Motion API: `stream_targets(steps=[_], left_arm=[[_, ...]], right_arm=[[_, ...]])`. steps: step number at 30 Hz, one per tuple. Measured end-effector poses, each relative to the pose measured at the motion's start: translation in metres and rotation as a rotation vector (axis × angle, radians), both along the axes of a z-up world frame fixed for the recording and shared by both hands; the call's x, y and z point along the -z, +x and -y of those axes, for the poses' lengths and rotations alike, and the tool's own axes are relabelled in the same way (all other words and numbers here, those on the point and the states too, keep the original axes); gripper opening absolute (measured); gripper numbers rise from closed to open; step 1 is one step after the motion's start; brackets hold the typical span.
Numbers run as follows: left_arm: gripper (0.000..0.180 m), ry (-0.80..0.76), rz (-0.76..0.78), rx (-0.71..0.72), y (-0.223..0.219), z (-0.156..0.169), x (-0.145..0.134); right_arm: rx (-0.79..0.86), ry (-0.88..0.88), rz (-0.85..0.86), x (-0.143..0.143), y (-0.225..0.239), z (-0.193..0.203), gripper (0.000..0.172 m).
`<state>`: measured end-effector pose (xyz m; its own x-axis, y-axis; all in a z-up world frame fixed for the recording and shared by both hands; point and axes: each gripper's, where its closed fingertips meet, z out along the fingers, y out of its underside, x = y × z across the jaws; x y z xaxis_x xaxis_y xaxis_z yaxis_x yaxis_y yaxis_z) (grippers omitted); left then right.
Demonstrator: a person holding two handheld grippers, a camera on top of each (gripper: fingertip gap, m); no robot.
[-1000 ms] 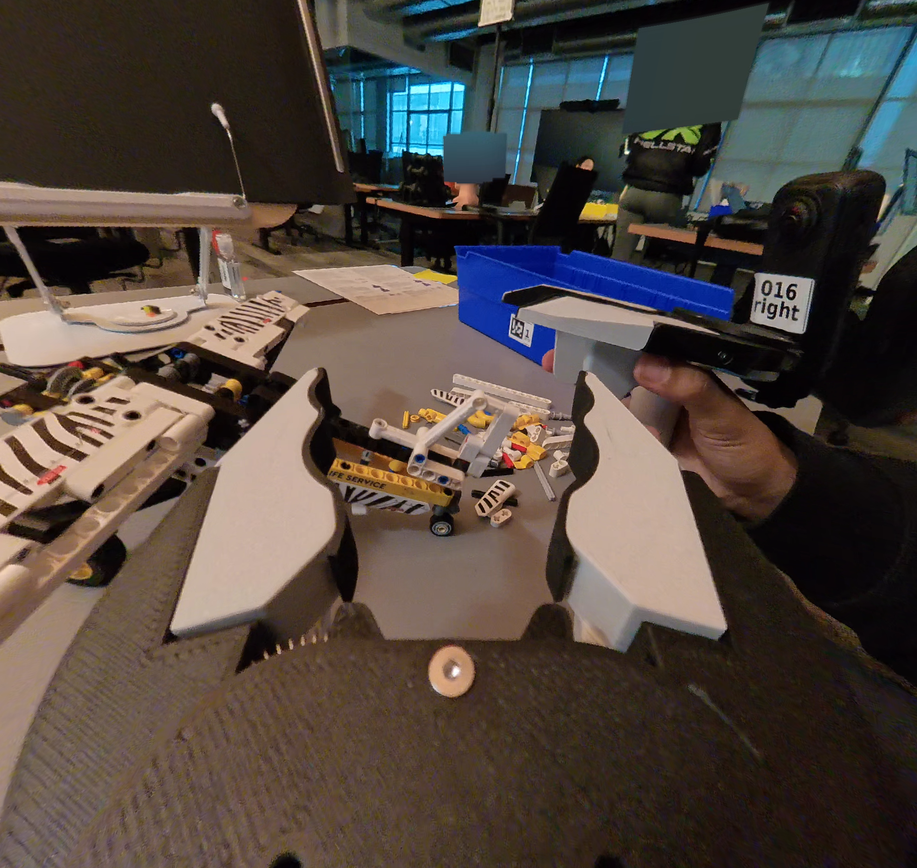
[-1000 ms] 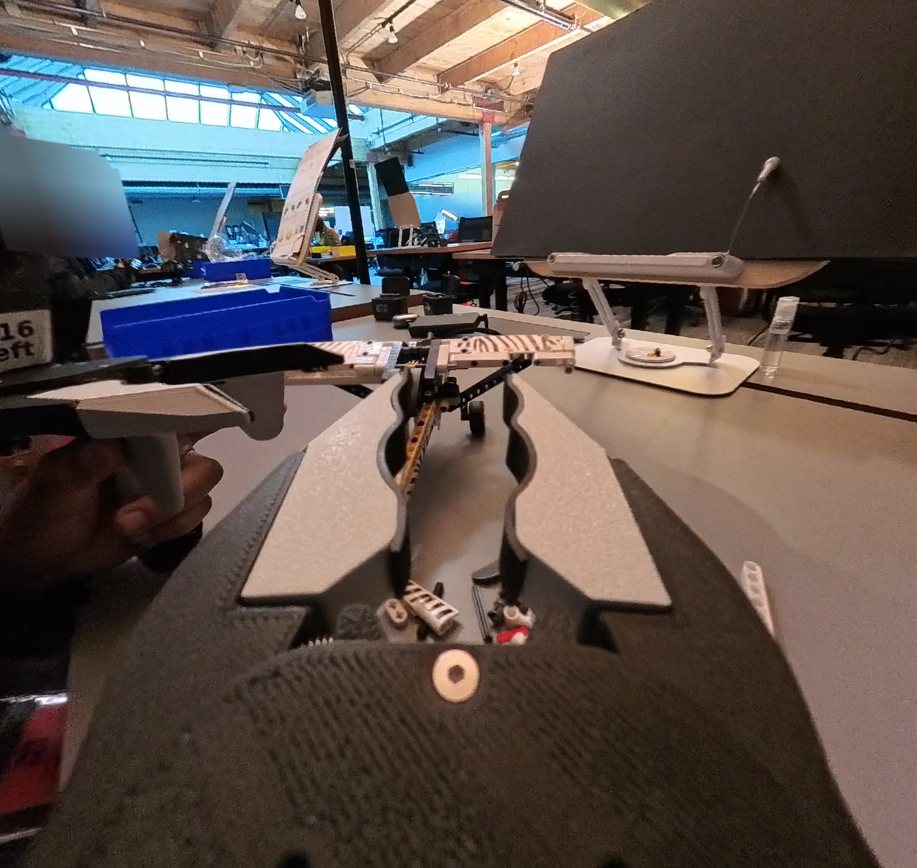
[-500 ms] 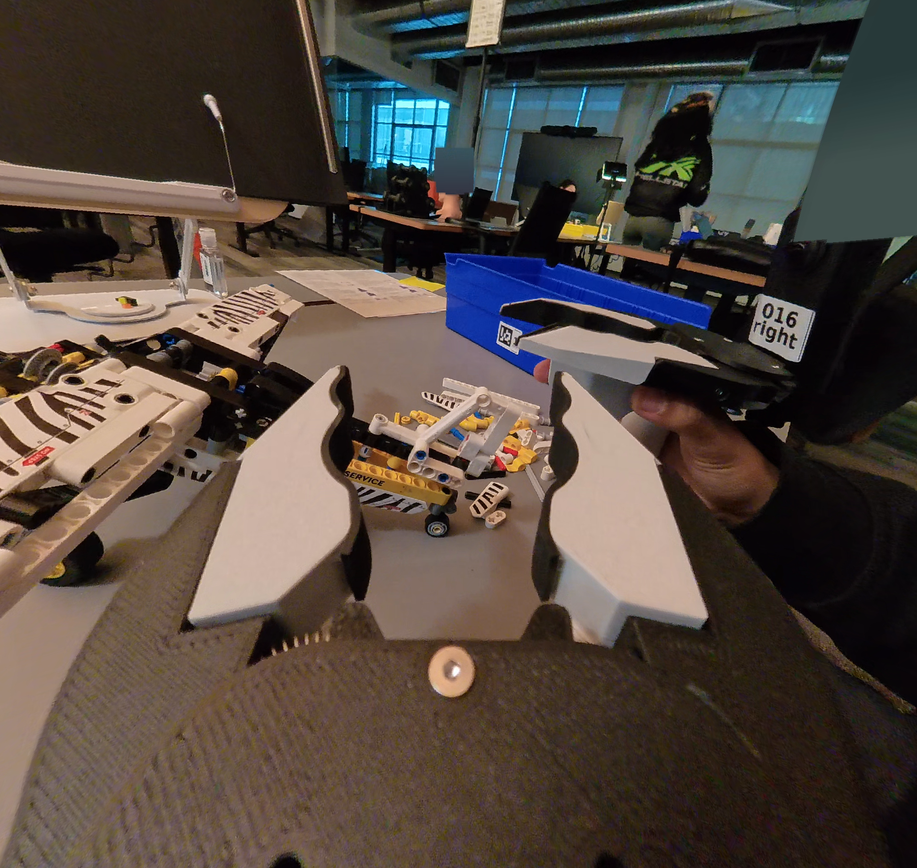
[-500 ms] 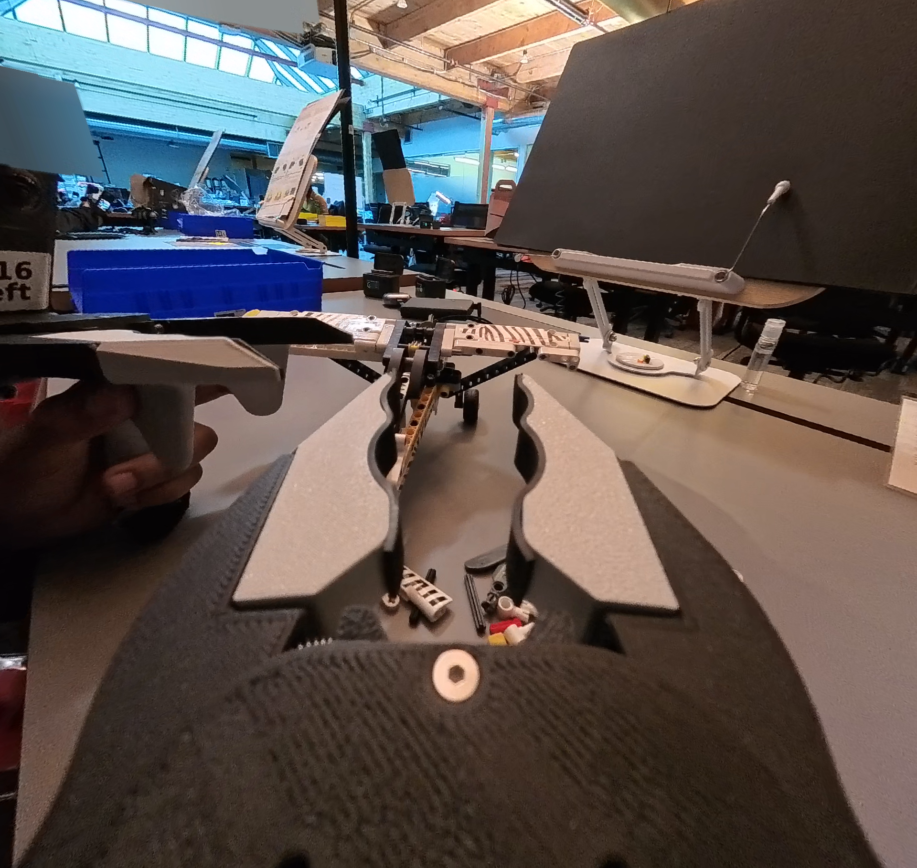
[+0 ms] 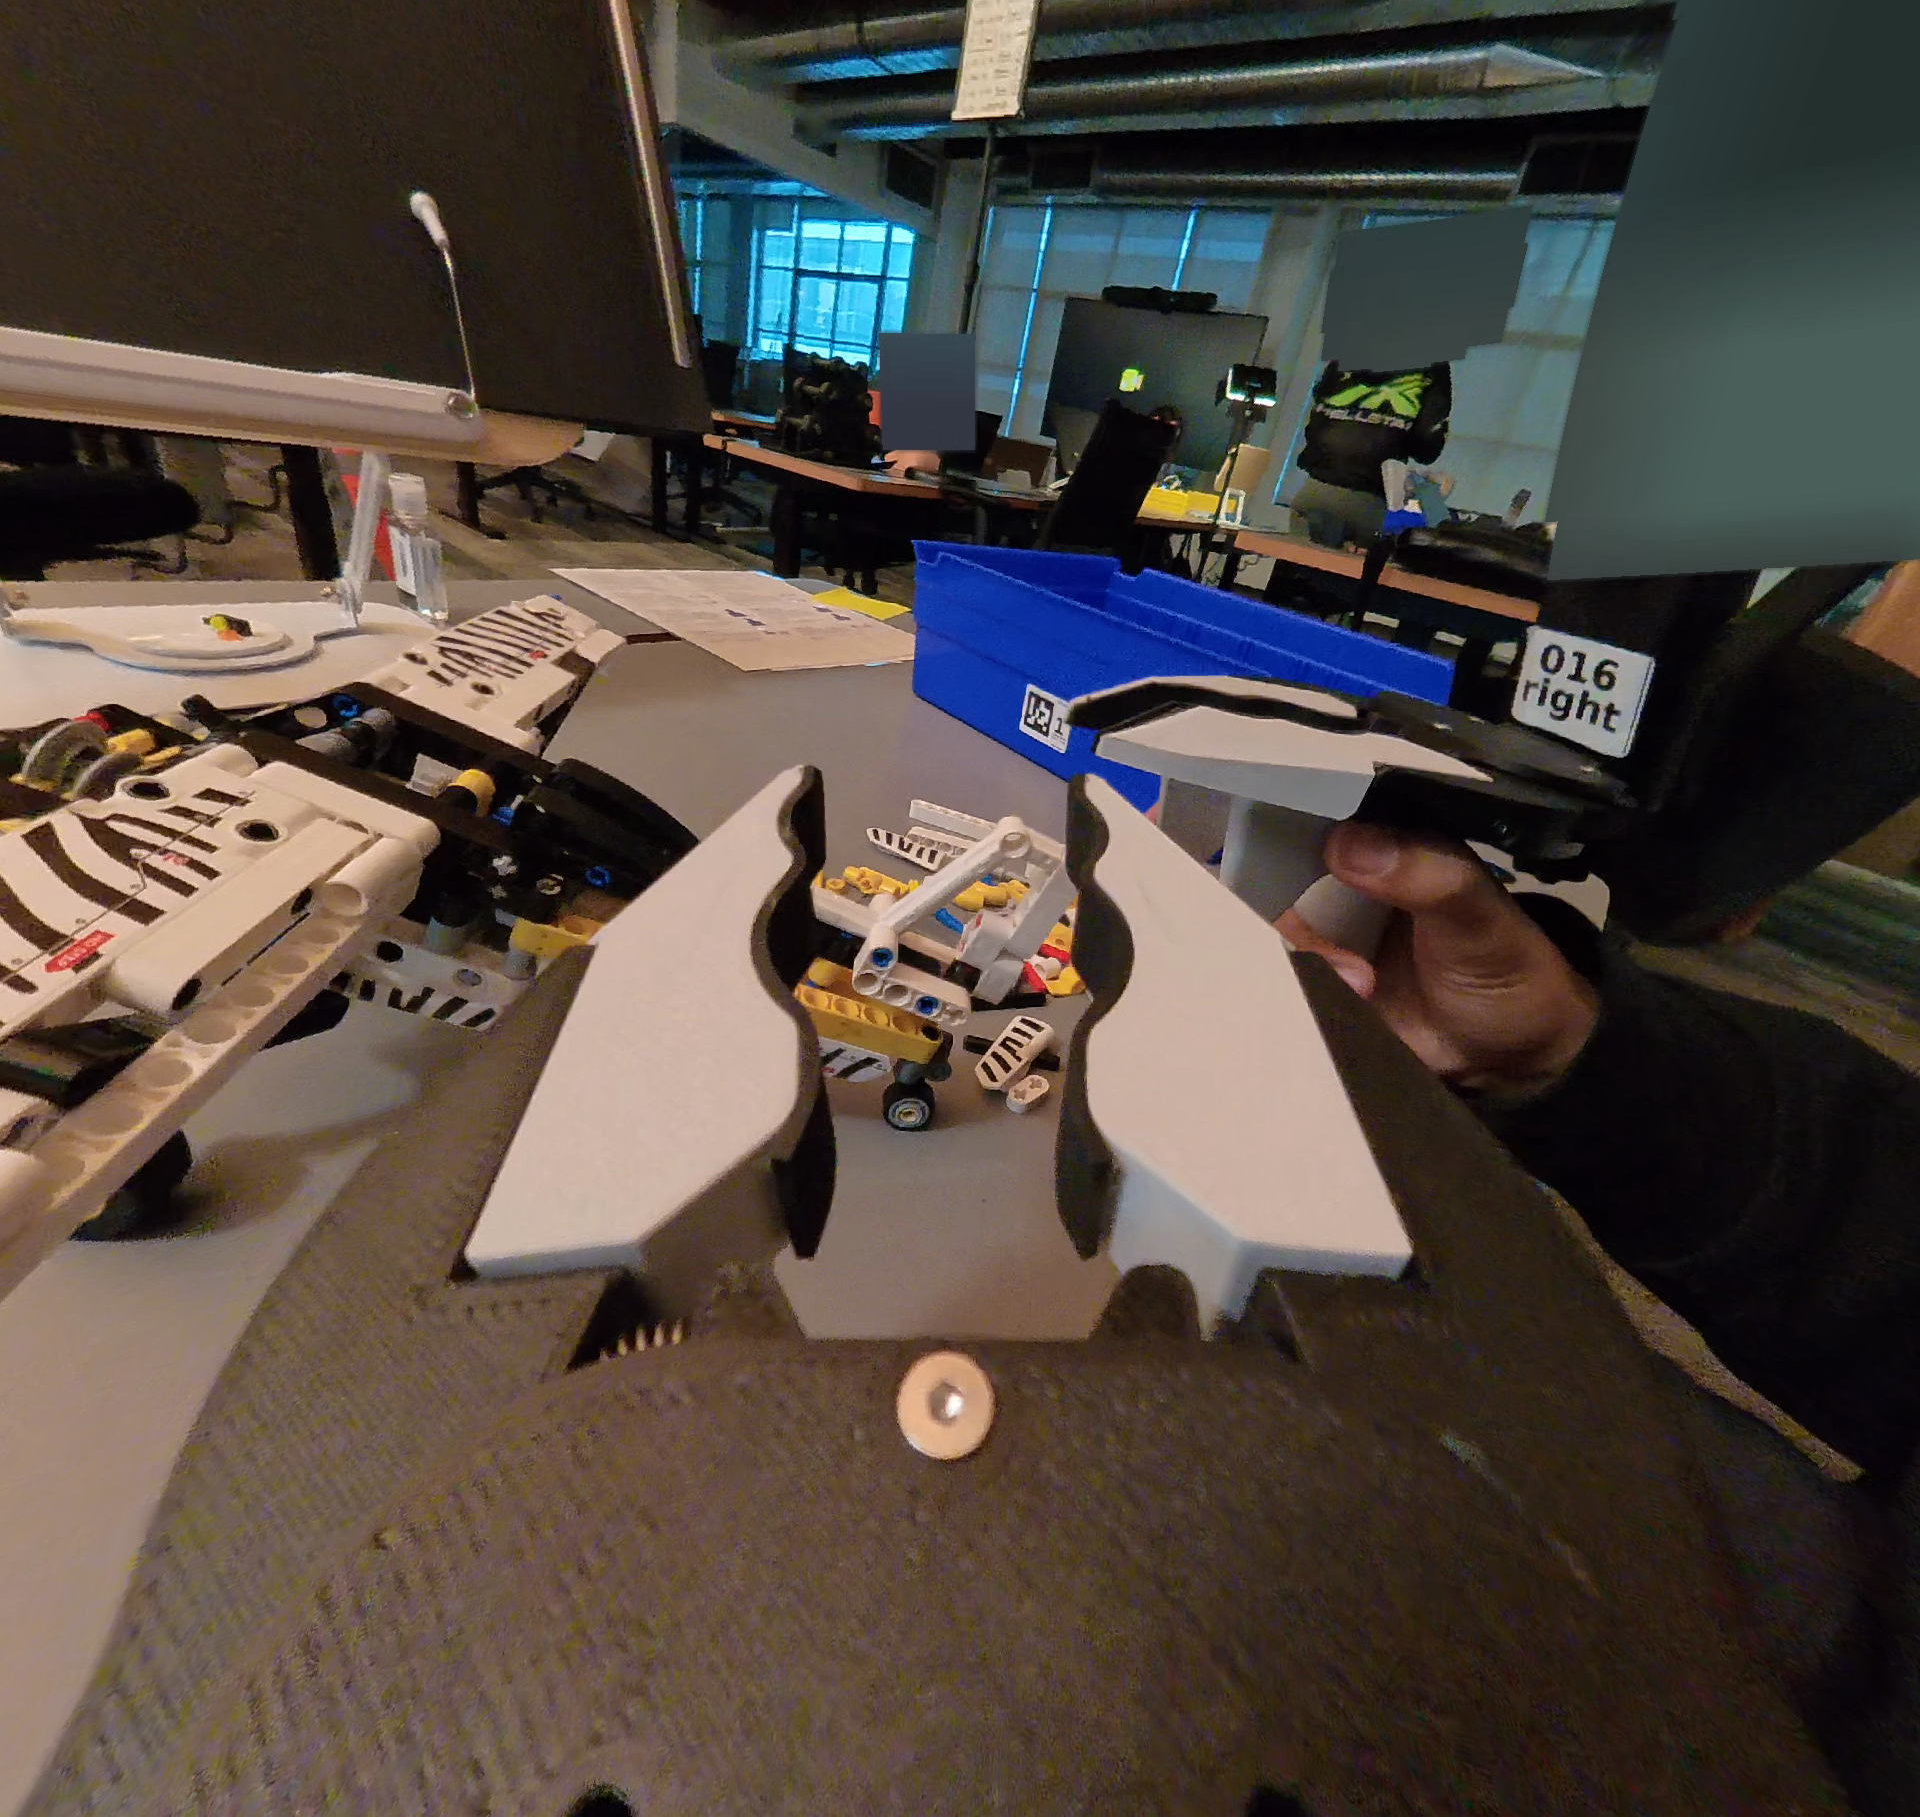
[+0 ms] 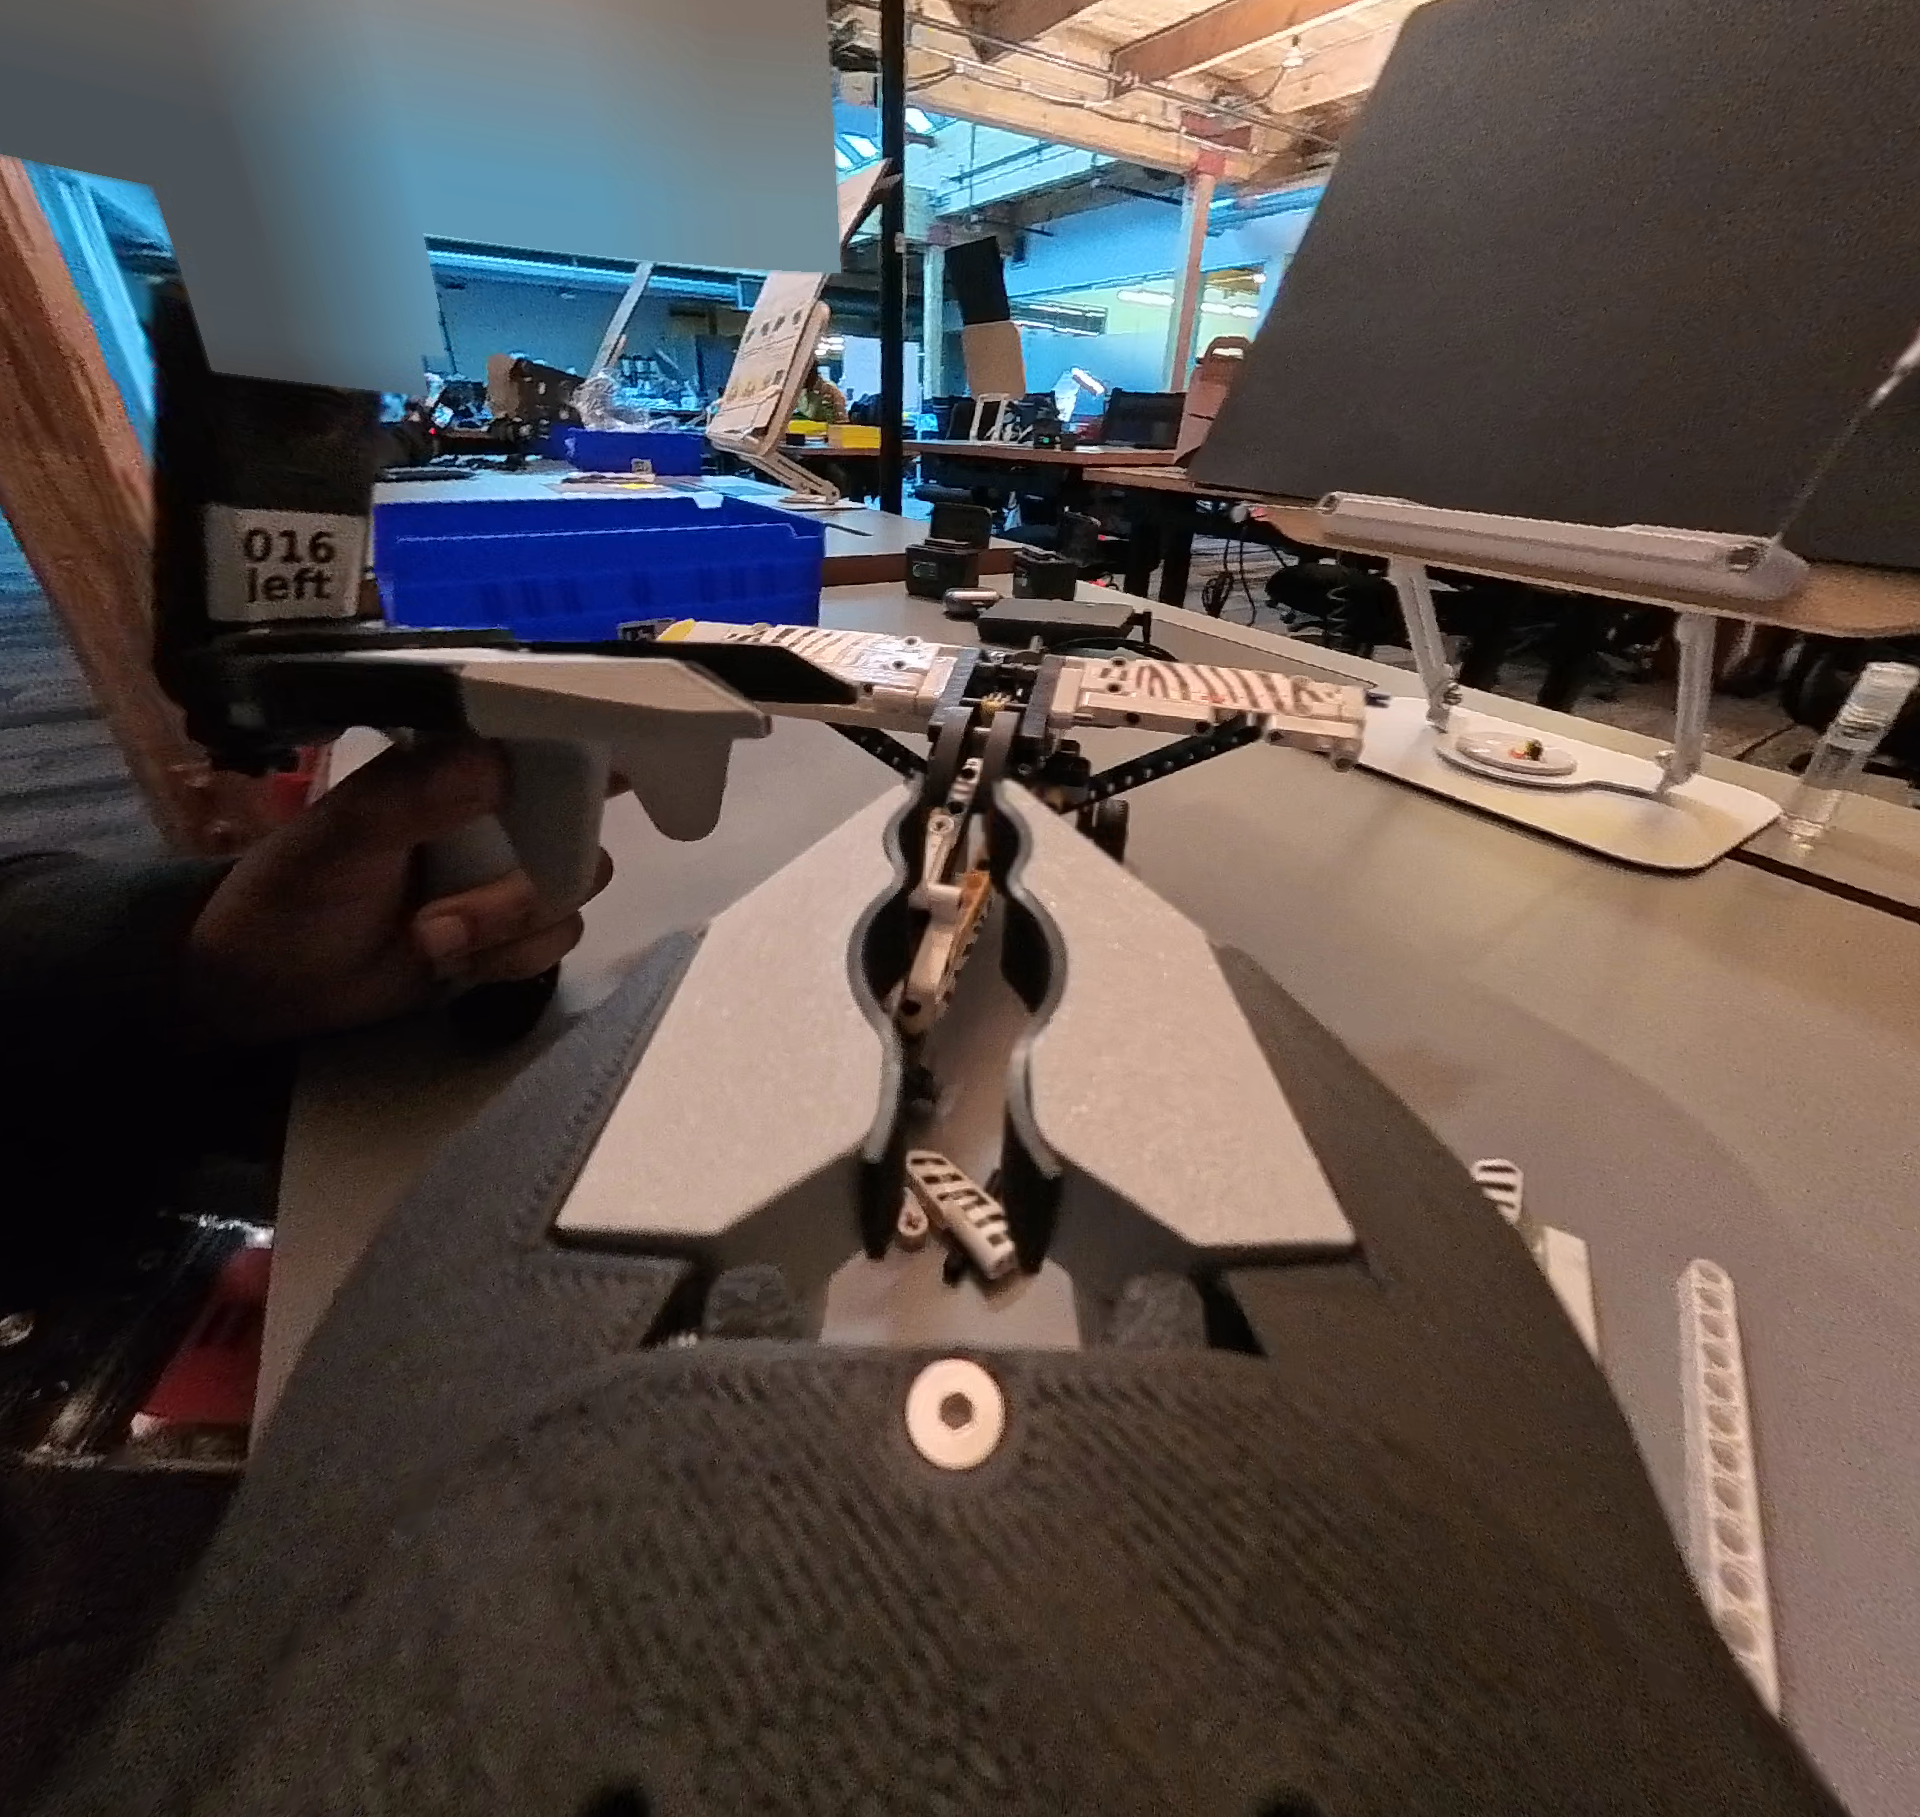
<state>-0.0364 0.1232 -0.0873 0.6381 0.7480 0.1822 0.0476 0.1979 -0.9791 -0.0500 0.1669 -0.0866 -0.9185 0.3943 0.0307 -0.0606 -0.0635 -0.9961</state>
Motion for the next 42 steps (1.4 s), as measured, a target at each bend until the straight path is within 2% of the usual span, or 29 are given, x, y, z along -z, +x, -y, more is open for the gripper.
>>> stream_targets(steps=[2, 4, 6, 7, 9, 16, 17, 18, 24, 27, 30, 35, 39, 42], left_arm=[[0.041, 0.015, 0.013, 0.002, -0.001, 0.001, 0.001], [0.041, 0.013, 0.02, -0.001, -0.002, 0.001, 0.001], [0.031, 0.013, 0.038, 0.004, -0.004, -0.003, 0.003], [0.03, 0.011, 0.055, 0.035, -0.003, -0.008, 0.005], [0.029, 0.011, 0.073, 0.077, -0.001, -0.014, 0.007], [0.025, 0.053, 0.09, 0.091, -0.002, -0.012, 0.007], [0.018, 0.053, 0.09, 0.09, -0.002, -0.012, 0.007], [0.002, 0.052, 0.083, 0.101, -0.001, -0.013, 0.006], [0.002, 0.063, 0.106, 0.115, -0.003, -0.012, 0.008], [0.027, -0.043, 0.133, 0.122, -0.008, -0.015, 0.014], [0.04, -0.151, 0.152, 0.186, -0.009, -0.024, 0.009], [0.04, -0.289, 0.208, 0.295, -0.012, -0.037, -0.004], [0.04, -0.455, 0.324, 0.25, -0.013, -0.026, 0.011], [0.037, -0.584, 0.32, 0.184, -0.009, -0.013, 0.025]], right_arm=[[-0.003, 0.012, -0.016, 0.001, 0.003, 0.001, 0.002], [0.059, 0.036, 0.016, 0.004, -0.005, -0.003, 0.006], [0.162, 0.094, 0.102, 0.011, -0.017, -0.011, 0.036], [0.175, 0.119, 0.143, 0.017, -0.016, -0.012, 0.041], [0.137, 0.107, 0.183, 0.021, -0.004, -0.008, 0.039], [0.079, 0.131, 0.131, 0.022, 0.01, 0.005, 0.034], [0.077, 0.127, 0.13, 0.021, 0.011, 0.005, 0.033], [0.074, 0.121, 0.129, 0.02, 0.011, 0.004, 0.031], [0.048, 0.041, 0.135, 0.011, 0.013, -0.003, 0.021], [0.05, 0.041, 0.106, 0.01, 0.014, -0.001, 0.021], [0.085, 0.03, 0.063, 0.006, 0.014, -0.002, 0.02], [0.113, 0.037, 0.025, 0.005, 0.015, -0.003, 0.022], [0.136, 0.061, 0.001, 0.007, 0.015, -0.001, 0.024], [0.146, 0.091, -0.017, 0.009, 0.016, 0.002, 0.024]])
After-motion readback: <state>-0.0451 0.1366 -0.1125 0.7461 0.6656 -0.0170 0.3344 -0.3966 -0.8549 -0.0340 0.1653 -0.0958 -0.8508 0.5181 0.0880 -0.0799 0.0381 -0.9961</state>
